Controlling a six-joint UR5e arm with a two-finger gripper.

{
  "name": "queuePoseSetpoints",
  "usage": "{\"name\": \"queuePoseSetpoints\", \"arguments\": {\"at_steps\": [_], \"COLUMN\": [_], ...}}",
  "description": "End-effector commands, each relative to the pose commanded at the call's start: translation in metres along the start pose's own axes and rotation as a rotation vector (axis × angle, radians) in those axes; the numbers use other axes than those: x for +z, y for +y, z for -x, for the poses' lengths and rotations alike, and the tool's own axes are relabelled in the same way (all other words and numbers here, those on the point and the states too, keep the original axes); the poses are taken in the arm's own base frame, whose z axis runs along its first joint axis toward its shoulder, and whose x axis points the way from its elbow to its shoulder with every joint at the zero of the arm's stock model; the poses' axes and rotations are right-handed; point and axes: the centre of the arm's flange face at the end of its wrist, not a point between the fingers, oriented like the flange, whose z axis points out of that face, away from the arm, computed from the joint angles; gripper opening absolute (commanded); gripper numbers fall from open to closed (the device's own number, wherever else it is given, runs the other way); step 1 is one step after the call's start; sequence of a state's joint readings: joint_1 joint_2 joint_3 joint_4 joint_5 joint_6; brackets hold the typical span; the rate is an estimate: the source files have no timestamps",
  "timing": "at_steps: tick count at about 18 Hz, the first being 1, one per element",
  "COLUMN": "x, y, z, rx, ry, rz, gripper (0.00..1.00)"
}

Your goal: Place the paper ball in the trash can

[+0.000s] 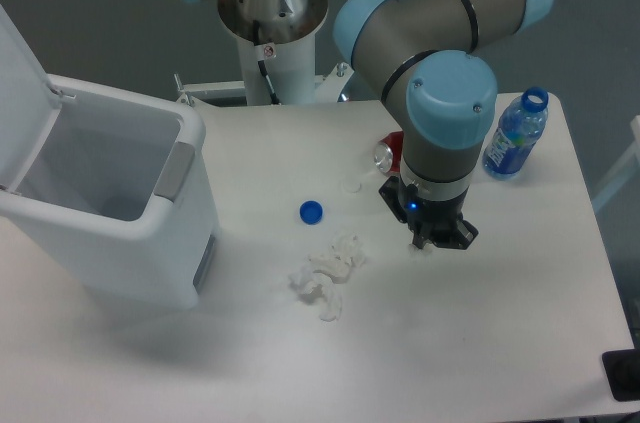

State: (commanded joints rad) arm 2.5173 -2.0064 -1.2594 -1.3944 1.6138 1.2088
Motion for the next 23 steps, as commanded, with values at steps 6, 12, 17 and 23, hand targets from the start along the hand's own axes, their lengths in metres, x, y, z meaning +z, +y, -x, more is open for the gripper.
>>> {"name": "queuePoseSetpoints", "arguments": {"at_steps": [6, 12, 17, 23], "x": [-0.027, -0.059, -0.111, -0.175], "y": [0.001, -0.001, -0.003, -0.015], "z": [-0.013, -0.069, -0.119, -0.179], "rx": [-0.004, 0.000, -0.013, -0.028], "ry": [-0.025, -0.018, -0.037, -0.059], "rz": [-0.021, -0.089, -0.174, -0.331], "gripper": [0.00, 0.00, 0.00, 0.00]}}
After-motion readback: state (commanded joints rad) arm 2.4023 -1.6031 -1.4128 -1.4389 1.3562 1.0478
